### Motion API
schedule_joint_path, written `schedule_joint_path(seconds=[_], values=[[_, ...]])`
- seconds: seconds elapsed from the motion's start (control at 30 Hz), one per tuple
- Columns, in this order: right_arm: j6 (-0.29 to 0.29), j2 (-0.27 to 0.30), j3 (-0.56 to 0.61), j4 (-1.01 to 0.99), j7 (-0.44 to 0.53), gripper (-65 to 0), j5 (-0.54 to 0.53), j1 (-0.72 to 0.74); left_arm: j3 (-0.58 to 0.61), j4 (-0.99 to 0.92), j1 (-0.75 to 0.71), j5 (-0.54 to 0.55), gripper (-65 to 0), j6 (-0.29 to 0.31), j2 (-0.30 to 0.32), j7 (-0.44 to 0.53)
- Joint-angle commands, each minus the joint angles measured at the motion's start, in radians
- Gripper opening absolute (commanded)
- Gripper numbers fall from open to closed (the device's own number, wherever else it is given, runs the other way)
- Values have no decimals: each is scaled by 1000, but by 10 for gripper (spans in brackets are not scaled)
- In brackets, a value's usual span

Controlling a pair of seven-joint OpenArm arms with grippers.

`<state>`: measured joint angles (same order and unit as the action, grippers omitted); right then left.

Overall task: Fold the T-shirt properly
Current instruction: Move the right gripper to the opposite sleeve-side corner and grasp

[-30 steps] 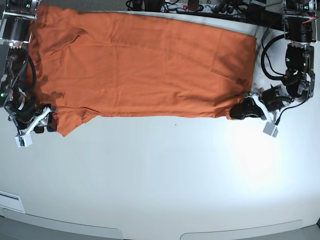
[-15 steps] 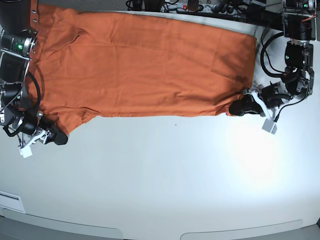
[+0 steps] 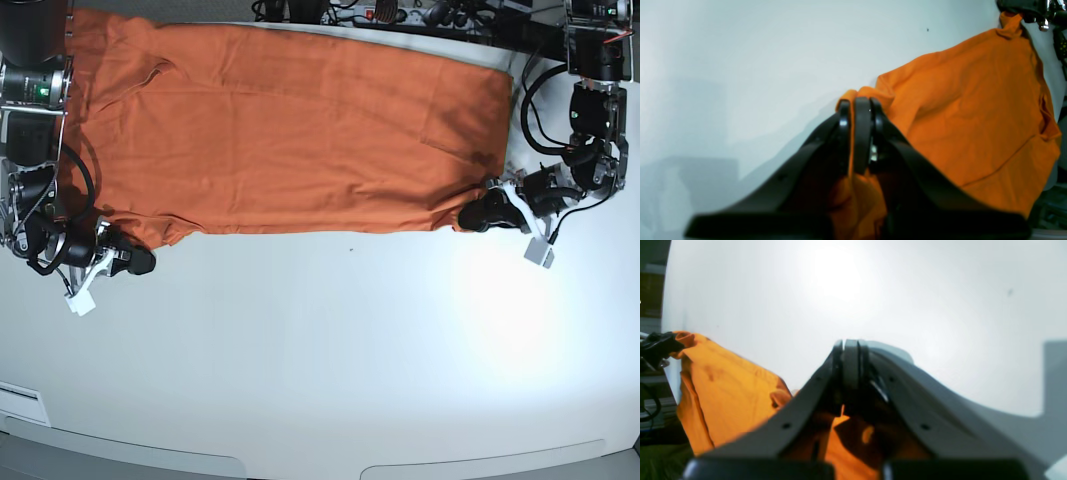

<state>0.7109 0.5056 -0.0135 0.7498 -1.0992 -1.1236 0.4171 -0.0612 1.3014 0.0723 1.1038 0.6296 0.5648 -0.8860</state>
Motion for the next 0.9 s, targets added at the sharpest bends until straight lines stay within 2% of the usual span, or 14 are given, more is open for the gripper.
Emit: schedule_joint_path(seconds=[0.0,0.17,0.37,0.5,0.57,0.87], values=[[-13,19,7,3,-30,-650,65,10,-10,15,17,24,-650,7,17,18],[-13,47,7,3,42,-650,67,20,-10,15,17,24,-650,7,17,18],[-13,78,7,8,41,-643,73,76,-10,15,17,25,-650,7,17,18],[-13,96,7,8,39,-417,73,115,-10,14,17,24,-650,7,17,18],[-13,100,7,8,24,-348,73,127,-10,15,17,24,-650,7,17,18],[-13,109,7,8,-31,-341,72,126,-10,15,17,23,-650,7,18,17]])
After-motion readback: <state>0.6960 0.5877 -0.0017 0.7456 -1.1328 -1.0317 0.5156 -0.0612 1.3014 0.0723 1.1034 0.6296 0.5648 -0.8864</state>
